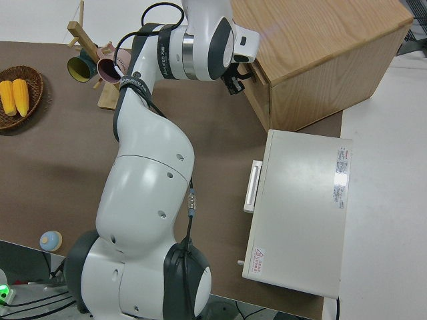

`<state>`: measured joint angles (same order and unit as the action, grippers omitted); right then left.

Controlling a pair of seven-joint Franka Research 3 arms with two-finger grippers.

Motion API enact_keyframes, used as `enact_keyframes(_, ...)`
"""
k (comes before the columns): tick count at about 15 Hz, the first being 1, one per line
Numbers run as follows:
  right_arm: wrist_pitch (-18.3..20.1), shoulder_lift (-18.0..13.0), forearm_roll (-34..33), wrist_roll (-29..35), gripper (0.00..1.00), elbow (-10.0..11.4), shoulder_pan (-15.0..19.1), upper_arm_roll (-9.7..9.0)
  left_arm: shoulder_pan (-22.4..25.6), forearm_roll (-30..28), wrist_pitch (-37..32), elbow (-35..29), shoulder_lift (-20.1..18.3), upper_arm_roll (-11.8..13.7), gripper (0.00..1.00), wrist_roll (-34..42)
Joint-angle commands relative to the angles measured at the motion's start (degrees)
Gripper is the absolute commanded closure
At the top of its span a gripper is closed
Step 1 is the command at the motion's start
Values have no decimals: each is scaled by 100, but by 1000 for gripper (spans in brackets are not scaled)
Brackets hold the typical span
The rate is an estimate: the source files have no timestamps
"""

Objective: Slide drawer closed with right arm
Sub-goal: 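Press the drawer fully shut with the right gripper, then pull back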

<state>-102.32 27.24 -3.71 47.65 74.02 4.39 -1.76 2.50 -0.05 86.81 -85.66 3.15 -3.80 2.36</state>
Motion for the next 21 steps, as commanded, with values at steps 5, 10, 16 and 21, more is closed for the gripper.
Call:
enact_keyframes(5,45,159,-86,-142,1000,-239,132,-132,-39,102,-103,49,-25,2,7,-60)
enact_keyframes(10,81,132,-77,-142,1000,-221,-26,-150,-39,102,-103,58,-25,2,7,-60)
enact_keyframes(16,326,-26,-16,-220,1000,-169,-483,-176,-39,102,-103,58,-25,2,7,-60)
enact_keyframes(21,1222,-500,46,-1231,1000,-90,-852,-255,-39,102,-103,58,-25,2,7,-60)
